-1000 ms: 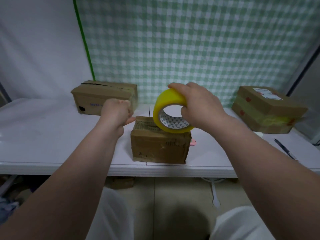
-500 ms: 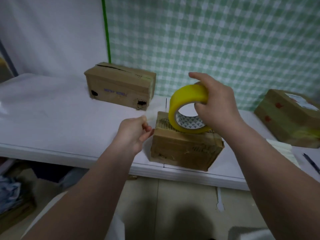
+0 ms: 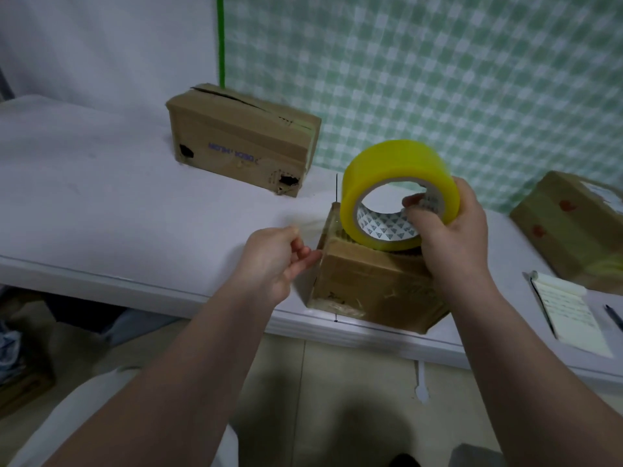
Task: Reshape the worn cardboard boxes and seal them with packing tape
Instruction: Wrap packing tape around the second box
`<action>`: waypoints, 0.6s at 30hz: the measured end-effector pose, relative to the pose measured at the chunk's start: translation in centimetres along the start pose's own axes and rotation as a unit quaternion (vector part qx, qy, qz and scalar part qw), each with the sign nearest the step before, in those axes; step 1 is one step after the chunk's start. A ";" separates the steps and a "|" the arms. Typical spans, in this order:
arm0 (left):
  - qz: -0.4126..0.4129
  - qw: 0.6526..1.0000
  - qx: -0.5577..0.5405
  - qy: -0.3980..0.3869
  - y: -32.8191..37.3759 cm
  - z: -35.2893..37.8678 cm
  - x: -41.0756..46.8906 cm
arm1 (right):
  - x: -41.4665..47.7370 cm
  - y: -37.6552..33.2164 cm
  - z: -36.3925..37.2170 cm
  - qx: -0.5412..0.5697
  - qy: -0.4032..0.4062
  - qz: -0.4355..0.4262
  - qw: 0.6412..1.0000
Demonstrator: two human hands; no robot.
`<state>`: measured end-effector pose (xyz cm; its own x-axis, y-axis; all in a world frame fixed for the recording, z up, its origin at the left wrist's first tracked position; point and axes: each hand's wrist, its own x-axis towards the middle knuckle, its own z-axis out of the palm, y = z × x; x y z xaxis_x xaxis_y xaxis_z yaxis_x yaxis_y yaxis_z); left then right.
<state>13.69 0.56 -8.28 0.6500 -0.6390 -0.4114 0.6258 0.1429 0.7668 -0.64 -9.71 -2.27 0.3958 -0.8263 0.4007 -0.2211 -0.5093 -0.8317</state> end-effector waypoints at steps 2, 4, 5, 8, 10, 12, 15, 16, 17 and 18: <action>-0.004 1.000 0.013 -0.001 -0.1 0.0 0.1 | 0.0 0.0 0.0 0.003 -0.001 0.013 1.000; -0.005 0.999 0.042 -0.001 -0.4 0.0 0.0 | -0.1 0.0 0.1 0.009 0.001 0.027 1.000; -0.006 0.998 0.060 -0.002 -0.6 0.1 -0.2 | -0.2 0.0 0.1 0.011 0.002 0.032 0.999; -0.001 0.995 0.099 -0.013 -1.1 0.4 -0.5 | -0.4 -0.1 0.2 0.020 0.003 0.040 0.999; 0.006 0.992 0.123 -0.020 -1.3 0.5 -0.6 | -0.4 -0.2 0.3 0.020 0.005 0.043 0.999; 0.015 0.990 0.141 -0.023 -1.5 0.6 -0.5 | -0.5 -0.2 0.3 0.018 0.005 0.045 0.999; 0.030 0.980 0.191 -0.036 -1.8 0.8 -0.4 | -0.5 -0.3 0.3 0.020 0.010 0.053 0.998; 0.035 0.975 0.213 -0.041 -1.9 0.8 -0.2 | -0.4 -0.4 0.4 0.020 0.013 0.056 0.998; 0.039 0.970 0.235 -0.043 -2.1 0.9 -0.1 | -0.4 -0.4 0.4 0.021 0.017 0.060 0.998; 0.045 0.963 0.262 -0.043 -2.2 0.9 0.2 | -0.4 -0.4 0.5 0.021 0.021 0.064 0.998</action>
<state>12.05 -0.52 -9.58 0.6387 -0.7056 -0.3069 0.2510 -0.1860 0.9500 -0.31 -9.04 -2.24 0.3292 -0.8934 0.3056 -0.2286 -0.3895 -0.8922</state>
